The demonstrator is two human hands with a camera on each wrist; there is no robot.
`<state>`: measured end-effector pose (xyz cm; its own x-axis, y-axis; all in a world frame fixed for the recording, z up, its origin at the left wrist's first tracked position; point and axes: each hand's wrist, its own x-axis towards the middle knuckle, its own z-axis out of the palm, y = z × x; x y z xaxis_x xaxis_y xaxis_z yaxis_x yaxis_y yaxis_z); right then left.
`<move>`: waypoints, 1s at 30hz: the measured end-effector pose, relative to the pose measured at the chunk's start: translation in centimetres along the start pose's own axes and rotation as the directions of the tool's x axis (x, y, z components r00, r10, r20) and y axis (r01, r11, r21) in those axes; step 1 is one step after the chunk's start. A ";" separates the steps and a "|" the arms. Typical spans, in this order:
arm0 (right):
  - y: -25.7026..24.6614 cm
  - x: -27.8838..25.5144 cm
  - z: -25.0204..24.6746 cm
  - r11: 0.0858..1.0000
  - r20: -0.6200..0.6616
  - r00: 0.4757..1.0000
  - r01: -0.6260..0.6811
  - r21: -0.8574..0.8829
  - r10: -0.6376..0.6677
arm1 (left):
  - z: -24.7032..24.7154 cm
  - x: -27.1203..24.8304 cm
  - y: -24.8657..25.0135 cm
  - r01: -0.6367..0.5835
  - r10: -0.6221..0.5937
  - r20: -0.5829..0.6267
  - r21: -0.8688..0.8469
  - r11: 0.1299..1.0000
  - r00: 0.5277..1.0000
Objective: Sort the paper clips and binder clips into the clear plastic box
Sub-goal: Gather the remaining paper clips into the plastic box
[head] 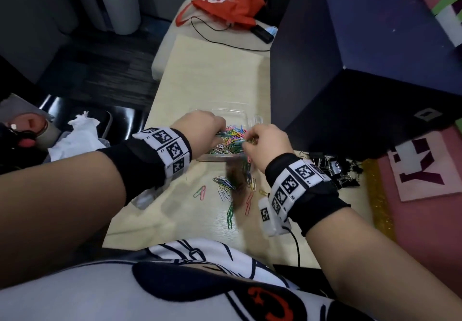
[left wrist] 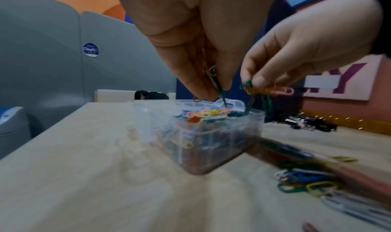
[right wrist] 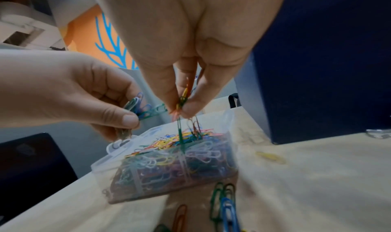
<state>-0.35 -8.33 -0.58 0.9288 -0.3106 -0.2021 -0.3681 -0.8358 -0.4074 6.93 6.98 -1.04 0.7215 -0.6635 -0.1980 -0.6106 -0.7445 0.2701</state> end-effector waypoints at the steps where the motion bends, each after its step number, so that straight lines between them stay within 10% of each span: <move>1: -0.4 0.3 0.2 1.000 0.007 1.000 0.025 0.019 -0.025 | 0.1 0.1 -0.3 0.008 -0.008 0.017 0.005 1.000 1.000; 9: -0.1 1.2 0.4 0.978 0.118 0.987 0.131 -0.164 -0.112 | 1.6 -0.7 -1.3 -0.027 0.024 -0.130 -0.026 0.999 0.991; 14: 0.6 0.5 1.5 0.846 0.315 0.906 0.391 -0.362 -0.284 | 3.0 -0.8 -1.5 -0.179 0.181 0.001 0.149 0.973 0.984; 26: 0.9 0.8 1.7 0.829 0.319 0.907 0.392 -0.398 -0.276 | 3.4 -0.6 -1.7 -0.123 0.114 0.048 0.251 0.960 0.992; 30: 2.1 0.0 1.3 0.917 0.064 0.935 0.356 -0.180 -0.350 | 2.8 -0.7 -1.5 -0.153 0.167 -0.054 0.203 0.967 0.985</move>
<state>-1.19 -9.48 -2.53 0.9942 0.0312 -0.1030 0.0006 -0.9584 -0.2854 6.43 8.33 -3.94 0.6259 -0.7735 -0.0995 -0.7671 -0.6336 0.0999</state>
